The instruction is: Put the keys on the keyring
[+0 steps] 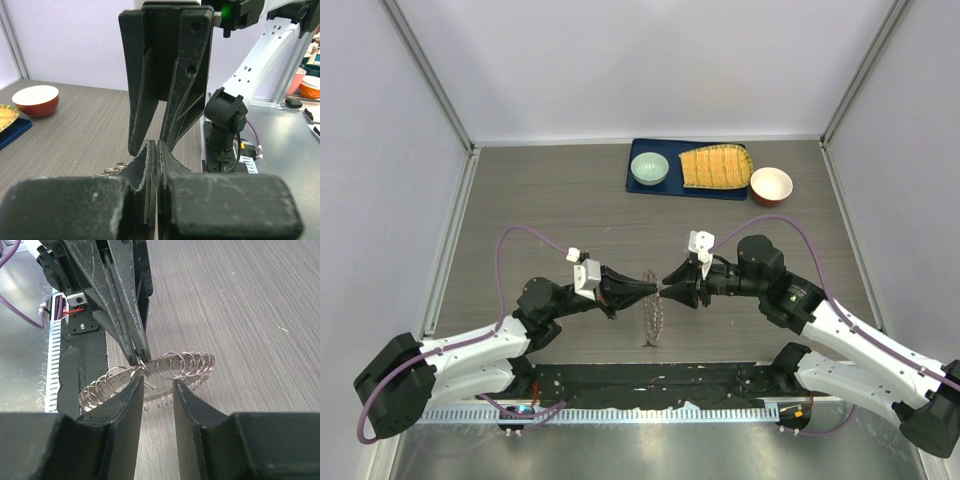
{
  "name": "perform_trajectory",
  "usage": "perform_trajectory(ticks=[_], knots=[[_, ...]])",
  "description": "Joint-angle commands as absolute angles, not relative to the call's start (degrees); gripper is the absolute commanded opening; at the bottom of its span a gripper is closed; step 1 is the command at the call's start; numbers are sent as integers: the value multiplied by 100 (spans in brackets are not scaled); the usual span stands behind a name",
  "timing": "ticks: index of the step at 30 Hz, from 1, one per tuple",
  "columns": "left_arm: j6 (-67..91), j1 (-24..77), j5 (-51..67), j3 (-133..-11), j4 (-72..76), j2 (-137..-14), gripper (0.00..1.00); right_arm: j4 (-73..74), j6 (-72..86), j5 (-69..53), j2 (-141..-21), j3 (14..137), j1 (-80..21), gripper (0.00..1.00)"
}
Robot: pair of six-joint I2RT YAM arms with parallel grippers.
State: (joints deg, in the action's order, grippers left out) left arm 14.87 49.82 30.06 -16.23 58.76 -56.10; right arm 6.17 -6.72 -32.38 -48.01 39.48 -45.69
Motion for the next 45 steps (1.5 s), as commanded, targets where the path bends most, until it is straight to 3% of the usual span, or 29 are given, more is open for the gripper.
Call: perform_trajectory(ticks=[1,12,15,17,20,24,28,35,45], knots=[[1626,5001,3050,-1670,6662,-5616,0,80,-606,-3287,-4790,3938,-4597,35],[1687,5001,3094,-1679,6759,-5643,0,-158,-536,-3524,-4746,3902,-4597,26],[1705,5001,3111,-1670,6785,-5643,0,-158,-536,-3542,-4729,3902,-4597,17],[1705,5001,3111,-1679,6794,-5634,0,-97,-571,-3525,-4728,3929,-4597,2],[1688,5001,3041,-1661,6645,-5573,1,263,-711,-3367,-4737,4051,-4597,1],[1468,5001,2752,-1714,5575,-5152,13,1088,-983,-3059,-4825,4612,-4597,1],[1144,5010,2234,-1836,3975,-4571,33,2159,-1221,-2533,-5044,5149,-4597,1],[1195,5001,2004,-1890,3270,-4315,58,3549,-1371,-1909,-5843,6239,-4719,1],[853,5001,2038,-2100,3112,-4544,63,5193,-1986,-1248,-6907,7408,-5221,1]])
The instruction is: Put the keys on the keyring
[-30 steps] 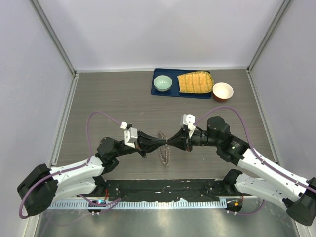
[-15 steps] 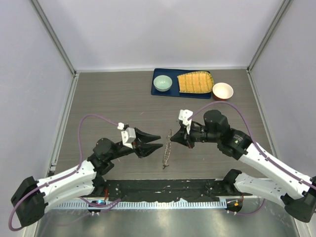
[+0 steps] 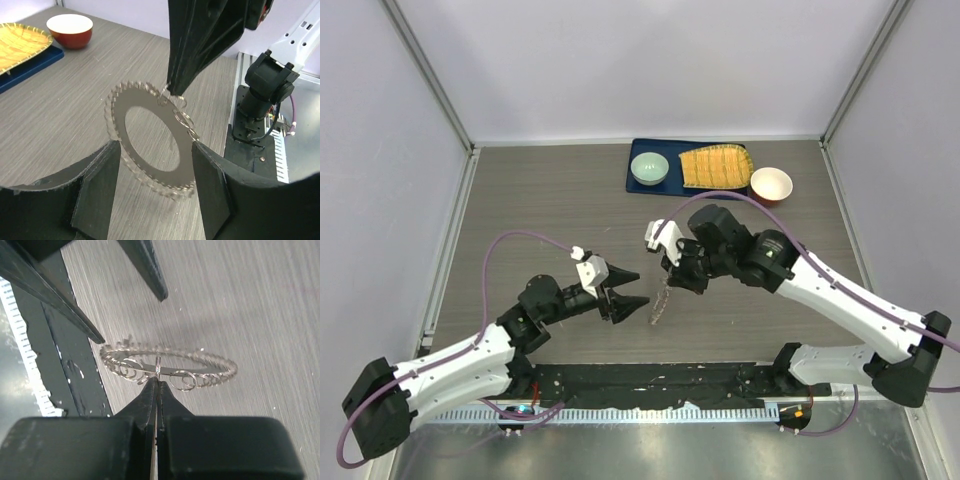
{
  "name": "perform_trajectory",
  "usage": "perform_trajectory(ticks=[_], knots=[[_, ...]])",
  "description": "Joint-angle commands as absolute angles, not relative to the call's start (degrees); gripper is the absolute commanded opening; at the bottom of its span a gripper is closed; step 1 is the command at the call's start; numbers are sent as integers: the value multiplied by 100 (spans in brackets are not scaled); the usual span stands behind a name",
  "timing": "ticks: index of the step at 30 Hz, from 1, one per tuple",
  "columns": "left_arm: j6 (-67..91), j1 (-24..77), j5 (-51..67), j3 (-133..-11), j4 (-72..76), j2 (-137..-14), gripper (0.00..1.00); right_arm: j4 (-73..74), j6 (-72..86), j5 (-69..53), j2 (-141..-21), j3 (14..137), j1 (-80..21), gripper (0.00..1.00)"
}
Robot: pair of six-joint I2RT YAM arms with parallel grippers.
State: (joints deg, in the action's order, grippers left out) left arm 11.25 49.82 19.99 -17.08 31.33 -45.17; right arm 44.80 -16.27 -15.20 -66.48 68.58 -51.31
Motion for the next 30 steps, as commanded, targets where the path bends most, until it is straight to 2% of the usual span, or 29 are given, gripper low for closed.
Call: perform_trajectory(ticks=[1,3,5,9,13,16,17,19,23,30], knots=[[835,5001,2091,-2118,3094,-4544,63,5421,-2012,-1248,-6960,7479,-5221,1],[826,5001,2144,-2136,3102,-4588,63,5580,-1759,-481,-7196,7636,-5238,1],[844,5001,2188,-2118,3120,-4649,63,5870,-1766,-352,-7443,7839,-5238,1],[905,5001,2197,-1978,3383,-4658,63,5959,-1986,-1378,-7699,8235,-5256,1],[932,5001,2188,-1881,3489,-4553,64,6441,-1724,-21,-8102,8376,-5256,1],[879,5001,2197,-1828,3524,-4526,64,6488,-1741,-622,-8157,8534,-5448,1],[853,5010,2206,-1802,3542,-4544,64,6356,-1584,150,-8130,8534,-5545,1],[844,5001,2197,-1802,3568,-4570,64,6529,-1547,439,-8209,8613,-5572,1],[888,5001,2329,-1740,4041,-4728,64,6215,-1950,-577,-7972,8421,-5616,1],[1019,5010,2531,-1749,4877,-5299,65,5757,-2337,-1274,-7532,7928,-5634,1]])
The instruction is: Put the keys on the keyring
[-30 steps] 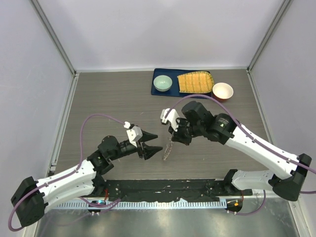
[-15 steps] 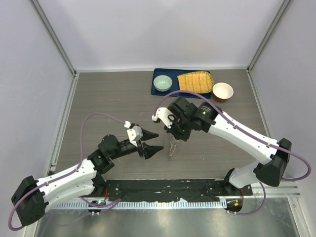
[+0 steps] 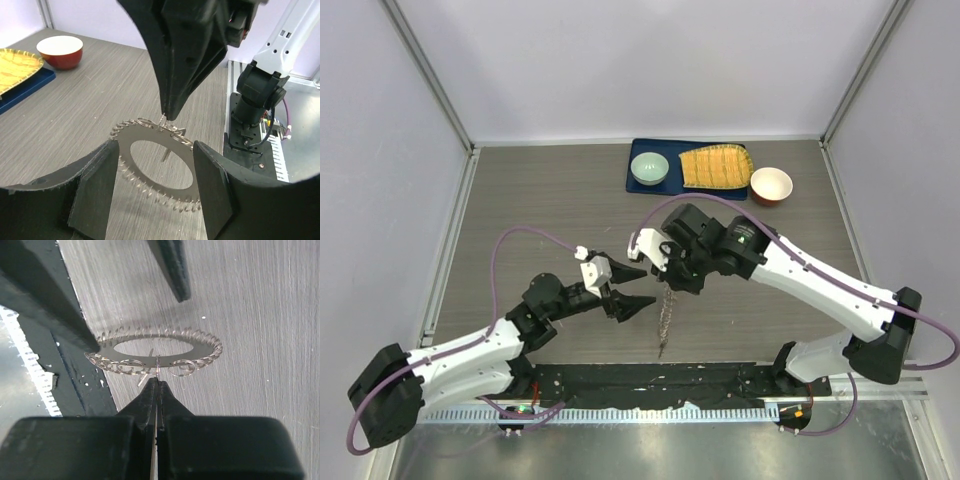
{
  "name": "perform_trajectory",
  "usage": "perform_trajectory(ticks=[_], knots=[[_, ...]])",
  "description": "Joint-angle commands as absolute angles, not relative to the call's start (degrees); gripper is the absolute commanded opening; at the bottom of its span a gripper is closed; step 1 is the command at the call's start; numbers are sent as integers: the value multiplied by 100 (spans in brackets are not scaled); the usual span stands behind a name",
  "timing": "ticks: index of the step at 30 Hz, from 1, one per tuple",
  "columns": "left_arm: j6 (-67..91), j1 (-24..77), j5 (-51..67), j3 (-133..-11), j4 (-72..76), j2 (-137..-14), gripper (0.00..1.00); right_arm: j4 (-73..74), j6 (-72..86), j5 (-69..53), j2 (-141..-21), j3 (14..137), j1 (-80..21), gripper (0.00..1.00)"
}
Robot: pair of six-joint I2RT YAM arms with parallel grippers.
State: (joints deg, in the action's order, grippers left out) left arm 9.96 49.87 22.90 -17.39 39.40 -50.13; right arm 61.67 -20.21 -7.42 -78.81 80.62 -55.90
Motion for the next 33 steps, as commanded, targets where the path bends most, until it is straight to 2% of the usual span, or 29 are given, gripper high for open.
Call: perform_trajectory(ticks=[1,3,4,8,17,33], knots=[[1046,5001,2618,-1801,4956,-5378,60,5731,-2364,-1292,-7524,7893,-5634,1],[1046,5010,2689,-1880,5097,-5563,55,5608,-2390,-1301,-7462,7787,-5642,1],[1072,5001,2742,-1907,5132,-5616,49,5564,-2391,-1309,-7418,7761,-5643,1],[1125,5001,2900,-2109,5256,-5827,38,5484,-2443,-1327,-7330,7691,-5669,1],[1204,5010,3120,-2320,5229,-6196,37,5388,-2479,-1301,-7233,7567,-5687,1],[1222,5001,3331,-2593,4641,-6381,25,5326,-2479,-1257,-7137,7532,-5722,1]])
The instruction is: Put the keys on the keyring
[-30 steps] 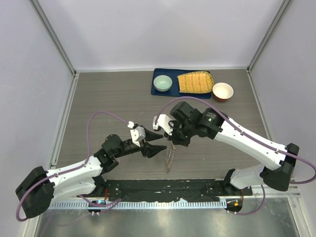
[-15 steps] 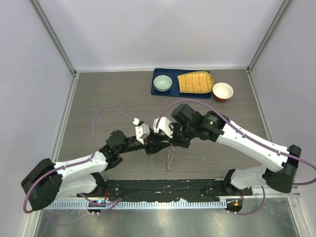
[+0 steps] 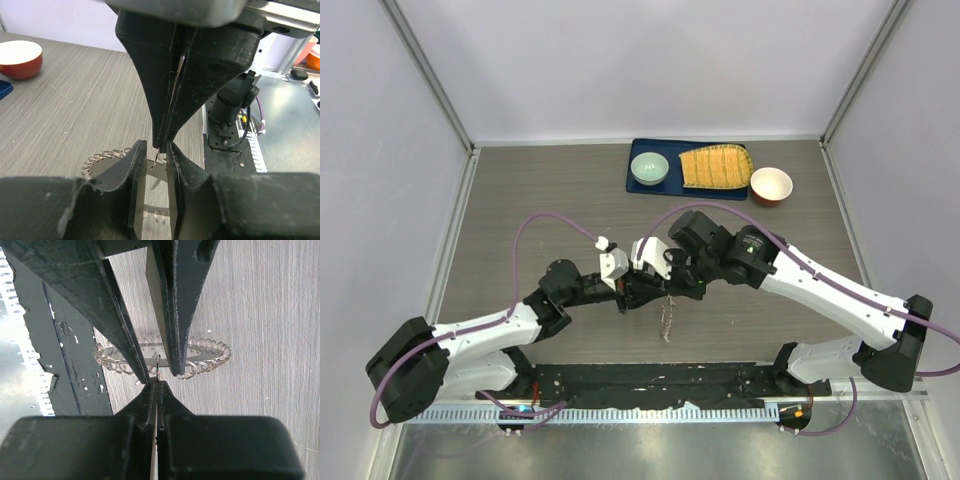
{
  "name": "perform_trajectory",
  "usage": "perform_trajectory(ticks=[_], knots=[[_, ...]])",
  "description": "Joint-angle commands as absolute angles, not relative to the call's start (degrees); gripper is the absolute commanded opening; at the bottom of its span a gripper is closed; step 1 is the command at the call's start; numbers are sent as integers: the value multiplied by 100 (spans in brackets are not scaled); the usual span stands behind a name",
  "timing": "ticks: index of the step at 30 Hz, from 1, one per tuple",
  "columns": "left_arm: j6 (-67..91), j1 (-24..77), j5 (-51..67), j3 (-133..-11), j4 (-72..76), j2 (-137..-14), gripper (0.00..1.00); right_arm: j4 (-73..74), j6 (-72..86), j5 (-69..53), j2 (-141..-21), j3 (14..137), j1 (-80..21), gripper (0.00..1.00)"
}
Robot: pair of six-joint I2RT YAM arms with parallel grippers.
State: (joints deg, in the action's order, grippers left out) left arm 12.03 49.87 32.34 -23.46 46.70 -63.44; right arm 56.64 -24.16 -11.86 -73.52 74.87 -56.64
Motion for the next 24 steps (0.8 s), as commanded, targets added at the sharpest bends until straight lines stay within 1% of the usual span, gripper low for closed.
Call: perform_trajectory(ticks=[1,4,5,8,16,18,24], knots=[[1213,5001,3340,-2610,4597,-6390,25,5326,-2487,-1248,-7128,7524,-5722,1],[1213,5001,3340,-2610,4518,-6381,22,5317,-2479,-1231,-7102,7515,-5722,1],[1213,5001,3340,-2610,4500,-6381,19,5300,-2479,-1230,-7093,7506,-5730,1],[1204,5010,3322,-2610,4447,-6372,15,5291,-2470,-1239,-7084,7488,-5730,1],[1169,5001,3436,-2751,4149,-6477,11,5238,-2470,-1213,-7049,7471,-5730,1],[1169,5001,3463,-2768,4079,-6495,9,5212,-2461,-1187,-7005,7445,-5730,1],[1204,5001,3533,-2795,3955,-6548,8,5028,-2400,-1055,-6900,7374,-5730,1]])
